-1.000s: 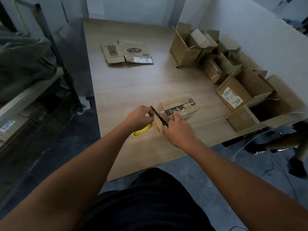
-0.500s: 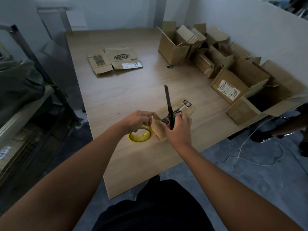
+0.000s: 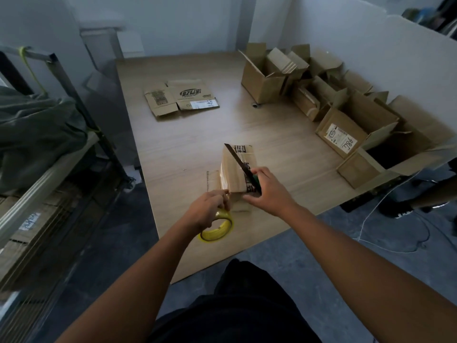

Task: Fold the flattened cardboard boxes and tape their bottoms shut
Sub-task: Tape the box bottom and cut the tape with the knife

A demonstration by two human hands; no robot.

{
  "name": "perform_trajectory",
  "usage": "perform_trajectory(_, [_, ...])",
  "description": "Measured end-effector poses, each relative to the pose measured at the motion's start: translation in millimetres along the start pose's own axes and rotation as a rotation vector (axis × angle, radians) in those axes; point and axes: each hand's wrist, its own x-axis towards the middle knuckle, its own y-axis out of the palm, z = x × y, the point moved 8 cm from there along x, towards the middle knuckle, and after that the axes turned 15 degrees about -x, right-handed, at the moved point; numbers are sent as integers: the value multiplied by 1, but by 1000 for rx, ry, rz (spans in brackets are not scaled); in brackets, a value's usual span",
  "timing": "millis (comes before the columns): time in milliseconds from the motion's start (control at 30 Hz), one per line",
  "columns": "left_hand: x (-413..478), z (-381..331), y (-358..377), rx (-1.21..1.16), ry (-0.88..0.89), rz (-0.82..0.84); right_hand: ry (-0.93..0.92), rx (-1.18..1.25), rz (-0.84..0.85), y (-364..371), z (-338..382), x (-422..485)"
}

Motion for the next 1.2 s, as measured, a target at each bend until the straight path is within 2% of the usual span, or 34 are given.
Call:
perform_trajectory(67, [-8,-3,-6,54,42,-39,-16,16,4,-8,1,-3])
perform_trajectory(133, [-18,-13,-17,8,43,-92,31,73,-97,-25,1,-13])
perform_trajectory(200, [-27,-29,-23,-57,59,-106,137,310,-130,-43,3,-27])
perform_trajectory(267, [-36,-49,-19,-92,78,-85,200,607,-44,-49,14,-43])
perform_trajectory(400, [-45,-87,1,-171,156,-96,177,925,11,-65,34,-67])
perform_trajectory(500, [-45,-101,27,-220,153,-98,187,971,-5,-74,28,-78])
perform_trajectory(700, [-46,-111,99,-258,51,-49,242,852,-71,-89,-22,-106])
perform_trajectory(833, [-49,-101,133,-217,11,-68,260,750,-16,-87,-53,-126])
perform_trajectory(900, [-52,-87,141,-276,-52,-94,282,823,1,-84,-62,-132])
perform_trajectory(1000, [-60,-72,147,-353,-89,-125,420,1029,28,-75,-75,-136])
perform_trajectory(1100, [-56,-71,141,-205,-52,-141,459,1133,88,-68,-75,-127])
perform_trajectory(1200, [-43,-74,130,-135,-52,-133,391,1074,132,-69,-69,-109])
